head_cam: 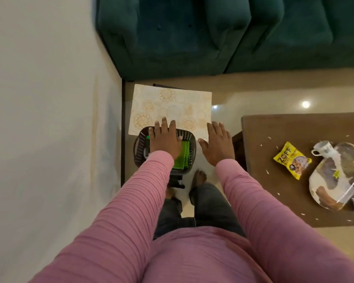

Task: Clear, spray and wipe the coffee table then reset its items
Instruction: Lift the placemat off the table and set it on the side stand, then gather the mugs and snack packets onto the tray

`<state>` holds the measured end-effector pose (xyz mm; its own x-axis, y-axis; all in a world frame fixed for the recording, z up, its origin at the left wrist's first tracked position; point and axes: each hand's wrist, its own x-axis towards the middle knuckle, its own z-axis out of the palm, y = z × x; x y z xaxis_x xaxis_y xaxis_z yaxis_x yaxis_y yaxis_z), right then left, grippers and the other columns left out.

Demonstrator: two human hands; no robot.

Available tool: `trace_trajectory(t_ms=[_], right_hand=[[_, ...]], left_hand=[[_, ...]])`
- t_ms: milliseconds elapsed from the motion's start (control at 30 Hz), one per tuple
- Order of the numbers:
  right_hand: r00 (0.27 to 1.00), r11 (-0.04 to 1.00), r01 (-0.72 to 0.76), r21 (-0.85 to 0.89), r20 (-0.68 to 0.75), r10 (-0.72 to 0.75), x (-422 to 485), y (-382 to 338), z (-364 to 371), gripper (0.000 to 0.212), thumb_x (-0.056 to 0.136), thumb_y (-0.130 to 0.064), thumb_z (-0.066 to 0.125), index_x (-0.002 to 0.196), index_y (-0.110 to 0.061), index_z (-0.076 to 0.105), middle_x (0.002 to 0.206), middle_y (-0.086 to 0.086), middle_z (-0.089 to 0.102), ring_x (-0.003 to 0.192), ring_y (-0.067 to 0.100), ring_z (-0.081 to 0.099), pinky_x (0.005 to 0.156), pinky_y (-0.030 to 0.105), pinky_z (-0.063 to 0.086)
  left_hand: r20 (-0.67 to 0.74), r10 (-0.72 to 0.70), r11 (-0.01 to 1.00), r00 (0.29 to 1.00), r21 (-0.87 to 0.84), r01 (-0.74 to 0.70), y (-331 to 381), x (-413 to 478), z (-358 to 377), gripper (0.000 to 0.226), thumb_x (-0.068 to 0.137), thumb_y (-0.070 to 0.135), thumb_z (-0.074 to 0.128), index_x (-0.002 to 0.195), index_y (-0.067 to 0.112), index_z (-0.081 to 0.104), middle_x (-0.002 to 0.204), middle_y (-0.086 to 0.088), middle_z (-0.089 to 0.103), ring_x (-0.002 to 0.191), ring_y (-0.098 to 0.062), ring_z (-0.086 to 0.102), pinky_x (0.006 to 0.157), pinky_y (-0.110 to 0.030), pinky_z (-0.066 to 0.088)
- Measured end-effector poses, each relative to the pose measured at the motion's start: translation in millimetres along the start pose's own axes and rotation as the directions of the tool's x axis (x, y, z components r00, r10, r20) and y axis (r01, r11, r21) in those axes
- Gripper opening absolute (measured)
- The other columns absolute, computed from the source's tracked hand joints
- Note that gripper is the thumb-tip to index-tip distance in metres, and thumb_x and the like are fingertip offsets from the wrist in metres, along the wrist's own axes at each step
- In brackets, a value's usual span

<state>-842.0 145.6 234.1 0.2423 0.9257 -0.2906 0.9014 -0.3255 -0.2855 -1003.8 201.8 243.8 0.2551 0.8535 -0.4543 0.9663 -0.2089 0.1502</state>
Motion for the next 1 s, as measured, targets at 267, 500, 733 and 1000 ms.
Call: trace_trajectory(t_ms=[267,500,733,1000], right_hand=[[0.998,0.999,0.035,0.000,-0.045,-0.035,-31,47,-25,0.066,0.095,-0.034,0.053,0.150,-0.013,0.022,0.159,0.007,0.019,0.148,0.027,0.008,0.120,0.045,0.012],[0.990,0.991,0.130,-0.006,-0.044,-0.130,-56,129,-44,0.062,0.097,-0.039,0.047,0.149,-0.013,0.024,0.158,0.007,0.021,0.148,0.027,0.007,0.119,0.044,0.009],[0.987,0.987,0.157,-0.032,-0.030,-0.158,-86,219,-67,0.062,0.098,-0.041,0.041,0.150,-0.012,0.022,0.159,0.008,0.019,0.148,0.027,0.006,0.120,0.045,0.009],[0.981,0.982,0.179,-0.061,-0.067,-0.183,-131,288,-74,0.062,0.097,-0.040,0.041,0.149,-0.010,0.023,0.158,0.010,0.021,0.148,0.029,0.009,0.120,0.046,0.010]], left_hand=[[-0.063,0.008,1.000,0.998,0.011,-0.007,58,-51,13,0.063,0.102,0.043,0.032,0.155,0.020,0.007,0.164,-0.010,0.001,0.150,-0.036,0.001,0.121,-0.053,0.005],[-0.095,-0.046,0.999,0.994,0.014,0.047,144,-88,40,0.064,0.102,0.043,0.032,0.155,0.019,0.006,0.164,-0.010,0.001,0.150,-0.036,0.001,0.121,-0.053,0.005],[-0.133,-0.069,0.996,0.989,0.038,0.075,227,-126,68,0.066,0.101,0.046,0.031,0.155,0.021,0.003,0.164,-0.009,-0.001,0.150,-0.035,0.000,0.121,-0.053,0.005],[-0.193,-0.038,0.996,0.981,0.074,0.053,290,-165,90,0.065,0.100,0.046,0.033,0.154,0.021,0.007,0.164,-0.009,0.002,0.150,-0.035,0.002,0.121,-0.054,0.006]])
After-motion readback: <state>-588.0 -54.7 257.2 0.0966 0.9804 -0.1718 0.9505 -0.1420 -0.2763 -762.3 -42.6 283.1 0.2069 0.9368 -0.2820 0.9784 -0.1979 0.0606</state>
